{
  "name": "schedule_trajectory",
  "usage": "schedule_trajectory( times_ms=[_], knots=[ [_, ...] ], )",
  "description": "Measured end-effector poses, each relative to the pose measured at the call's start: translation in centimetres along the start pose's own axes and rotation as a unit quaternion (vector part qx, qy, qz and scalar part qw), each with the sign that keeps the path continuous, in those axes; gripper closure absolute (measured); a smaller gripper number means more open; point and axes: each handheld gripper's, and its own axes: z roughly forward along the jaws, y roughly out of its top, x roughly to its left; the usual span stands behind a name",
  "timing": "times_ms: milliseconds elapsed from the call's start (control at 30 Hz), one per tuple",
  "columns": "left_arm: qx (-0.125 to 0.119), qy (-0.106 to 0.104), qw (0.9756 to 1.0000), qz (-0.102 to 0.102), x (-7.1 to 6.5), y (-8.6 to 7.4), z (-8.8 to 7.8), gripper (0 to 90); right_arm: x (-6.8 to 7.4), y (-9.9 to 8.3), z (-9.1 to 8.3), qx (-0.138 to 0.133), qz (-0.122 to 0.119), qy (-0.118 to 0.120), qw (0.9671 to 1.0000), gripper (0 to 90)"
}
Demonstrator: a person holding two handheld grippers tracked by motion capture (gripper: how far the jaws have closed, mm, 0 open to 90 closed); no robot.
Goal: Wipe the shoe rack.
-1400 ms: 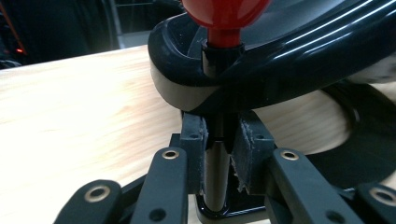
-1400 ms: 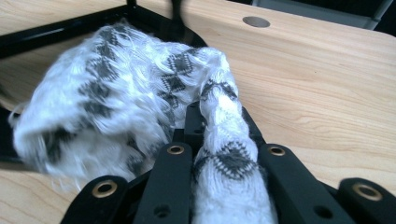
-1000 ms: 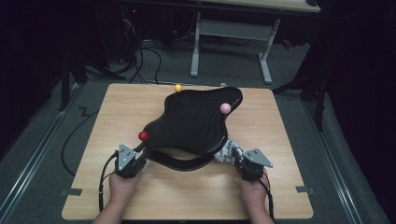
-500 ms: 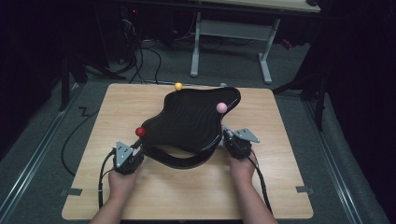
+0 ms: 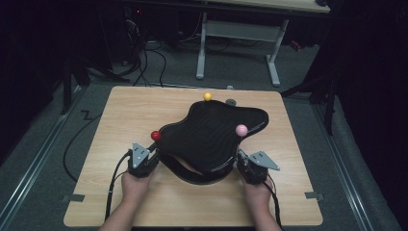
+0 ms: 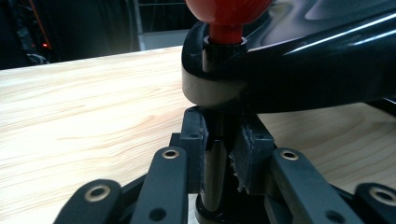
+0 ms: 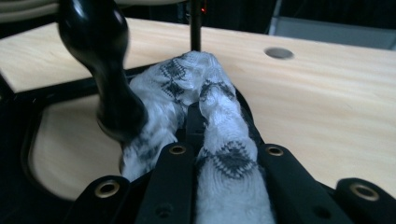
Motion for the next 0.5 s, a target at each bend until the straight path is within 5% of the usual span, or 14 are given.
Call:
schedule_trajectory(
  times_ms=[300,500],
  knots=[
    [0.015,0.001,0.9999,-0.004,-1.2,1.4,3.2,74.9,-2.6,-2.2,-5.8,0.001,0.013,-0.021,0.9997,81.5],
    [0.015,0.003,0.9999,-0.006,-1.1,1.4,3.4,75.0,-1.5,-0.6,-9.6,-0.070,0.008,-0.004,0.9975,81.4]
  ],
)
